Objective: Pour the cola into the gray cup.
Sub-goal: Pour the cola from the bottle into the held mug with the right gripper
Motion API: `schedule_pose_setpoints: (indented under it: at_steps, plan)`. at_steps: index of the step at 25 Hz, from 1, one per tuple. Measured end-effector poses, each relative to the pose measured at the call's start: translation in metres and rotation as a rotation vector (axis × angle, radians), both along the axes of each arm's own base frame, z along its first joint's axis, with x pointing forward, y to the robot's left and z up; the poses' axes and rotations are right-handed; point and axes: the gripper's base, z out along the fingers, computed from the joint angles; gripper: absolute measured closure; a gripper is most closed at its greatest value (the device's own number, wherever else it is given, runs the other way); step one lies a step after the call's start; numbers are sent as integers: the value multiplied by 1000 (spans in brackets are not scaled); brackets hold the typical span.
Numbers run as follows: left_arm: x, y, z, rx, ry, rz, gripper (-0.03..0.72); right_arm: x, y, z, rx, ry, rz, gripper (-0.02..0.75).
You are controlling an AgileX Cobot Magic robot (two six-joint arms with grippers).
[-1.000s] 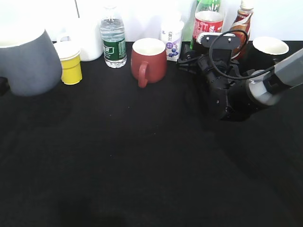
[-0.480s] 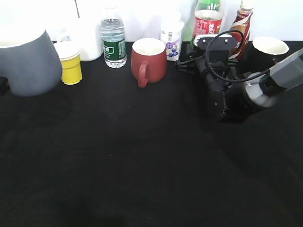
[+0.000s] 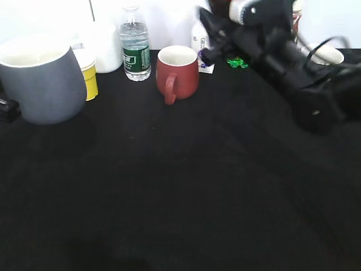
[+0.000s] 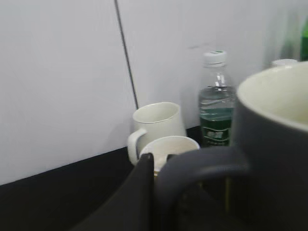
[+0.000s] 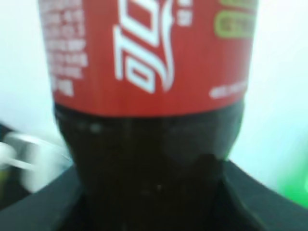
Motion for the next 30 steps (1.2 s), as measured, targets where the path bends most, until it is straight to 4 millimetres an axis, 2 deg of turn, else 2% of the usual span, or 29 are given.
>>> schedule_pose_setpoints:
  at_steps: [2,4,6,9,13,20,30]
  plan:
    - [-2,-5,-1,-1,9,-60,648,-10,12,5,-42,-32,92,345]
    - [-4,-9,-1,14,12,-106,648,-22,29,-1,-137,-23,194,352]
    - [-5,-13,-2,35,13,-152,648,-27,36,-6,-245,-53,240,352]
    - [-10,-20,-4,59,23,-246,648,-27,36,-9,-445,-201,194,352]
    - [-11,-23,-6,79,27,-279,648,-25,35,-10,-667,-407,112,352]
    - [-10,-22,-16,115,101,-280,648,-20,30,-8,-848,-566,-15,353]
    - [-8,-19,-17,161,87,-242,648,-22,32,-4,-928,-718,-50,353]
